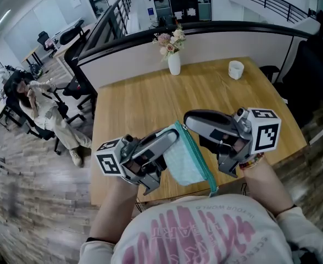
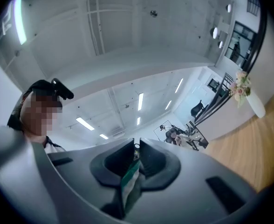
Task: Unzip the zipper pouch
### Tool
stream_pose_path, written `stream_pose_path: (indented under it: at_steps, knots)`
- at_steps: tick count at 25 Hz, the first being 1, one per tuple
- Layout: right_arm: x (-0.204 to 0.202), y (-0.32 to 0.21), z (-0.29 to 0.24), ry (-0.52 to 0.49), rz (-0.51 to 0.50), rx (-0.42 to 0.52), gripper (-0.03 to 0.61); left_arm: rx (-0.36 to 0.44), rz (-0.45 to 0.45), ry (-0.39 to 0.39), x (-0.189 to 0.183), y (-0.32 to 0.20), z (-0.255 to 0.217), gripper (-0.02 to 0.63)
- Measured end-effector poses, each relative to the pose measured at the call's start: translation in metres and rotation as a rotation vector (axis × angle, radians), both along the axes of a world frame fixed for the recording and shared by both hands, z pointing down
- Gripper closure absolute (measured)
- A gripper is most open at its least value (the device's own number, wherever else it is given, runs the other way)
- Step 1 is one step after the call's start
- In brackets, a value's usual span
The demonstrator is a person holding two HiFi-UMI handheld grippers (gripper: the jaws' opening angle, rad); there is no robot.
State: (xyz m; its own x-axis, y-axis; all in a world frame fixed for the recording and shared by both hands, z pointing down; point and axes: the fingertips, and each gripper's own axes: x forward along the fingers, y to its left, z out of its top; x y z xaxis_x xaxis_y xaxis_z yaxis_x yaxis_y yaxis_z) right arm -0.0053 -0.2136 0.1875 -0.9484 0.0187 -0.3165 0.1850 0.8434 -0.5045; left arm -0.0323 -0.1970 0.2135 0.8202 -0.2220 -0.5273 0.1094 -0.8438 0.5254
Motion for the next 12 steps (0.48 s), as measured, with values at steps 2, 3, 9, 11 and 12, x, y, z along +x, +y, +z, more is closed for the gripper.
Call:
stream_pose_path:
  at_steps: [2, 3, 9, 11, 12]
  knots:
    - [-0.001, 0.004, -0.005, 0.012, -0.012, 0.063, 0.543, 0.007, 0.038, 0.022, 0.000, 0.001, -0.003, 0.594]
    - [-0.003, 0.004, -0.008, 0.016, -0.015, 0.083, 0.543, 0.011, 0.046, 0.029, -0.002, 0.000, -0.005, 0.594]
    - [-0.015, -0.003, -0.024, 0.032, 0.063, 0.225, 0.546, -0.047, 0.052, 0.143, -0.014, -0.011, -0.016, 0.594]
    - [-0.020, -0.006, -0.026, 0.043, 0.104, 0.291, 0.552, -0.109, 0.070, 0.226, -0.017, -0.015, -0.019, 0.593]
    - [-0.022, -0.008, -0.027, 0.053, 0.118, 0.321, 0.554, -0.135, 0.073, 0.254, -0.018, -0.019, -0.018, 0.594]
